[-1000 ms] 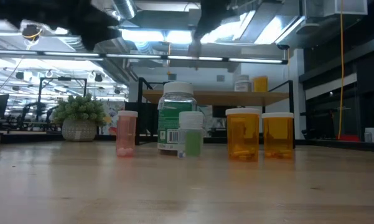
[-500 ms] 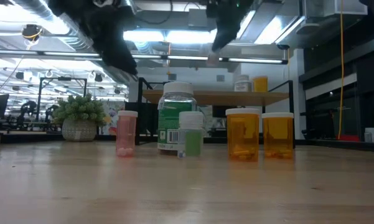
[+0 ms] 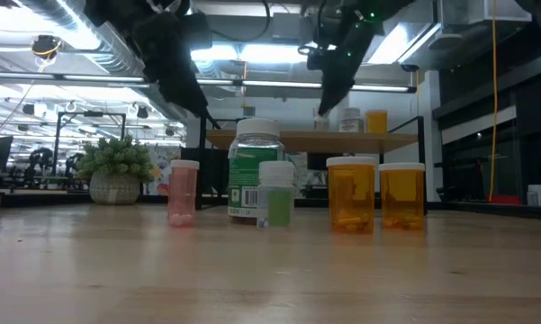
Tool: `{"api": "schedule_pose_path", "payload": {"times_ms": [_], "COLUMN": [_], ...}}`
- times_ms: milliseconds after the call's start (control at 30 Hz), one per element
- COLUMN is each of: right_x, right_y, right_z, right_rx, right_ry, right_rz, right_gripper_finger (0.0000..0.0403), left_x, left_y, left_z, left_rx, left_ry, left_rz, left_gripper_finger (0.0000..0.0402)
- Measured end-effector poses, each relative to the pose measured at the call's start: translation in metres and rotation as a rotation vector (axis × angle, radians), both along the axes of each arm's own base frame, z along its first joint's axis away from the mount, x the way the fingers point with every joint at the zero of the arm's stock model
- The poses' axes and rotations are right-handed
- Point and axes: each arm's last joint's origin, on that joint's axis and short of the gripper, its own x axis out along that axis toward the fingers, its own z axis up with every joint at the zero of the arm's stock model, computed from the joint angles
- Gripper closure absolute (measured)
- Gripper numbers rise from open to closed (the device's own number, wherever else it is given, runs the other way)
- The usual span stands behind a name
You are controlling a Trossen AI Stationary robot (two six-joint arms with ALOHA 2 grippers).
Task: Pick and place medicine bottles onto shelf by color
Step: Put the small white medicine bottle on the shelf
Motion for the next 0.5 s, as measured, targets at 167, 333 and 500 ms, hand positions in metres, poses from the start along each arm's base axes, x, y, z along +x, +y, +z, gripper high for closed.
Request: {"api": "schedule_pose_path", "payload": {"times_ms": [167, 333, 500], "right_x": [-0.005, -0.005, -0.002], "right_y": [-0.005, -0.005, -0.008], "right_z": [-0.010, -0.014, 0.000], "right_rx": [0.019, 0.021, -0.041], "right_ry": [0.024, 0.026, -0.021], "right_rz": [-0.019, -0.019, -0.032], "right_gripper_finger": [0.0202, 0.0177, 0.0174], "left_x": [0.000, 0.000, 0.000], "left_y": [0.000, 0.000, 0.000], "left_z": [0.000, 0.000, 0.000], "left_rx": [0.000, 0.000, 0.000], "left_ry": [0.002, 0.002, 0.002], "left_rz": [0.001, 0.001, 0.001], "left_gripper_finger": [0.0228, 0.0228, 0.0228]}}
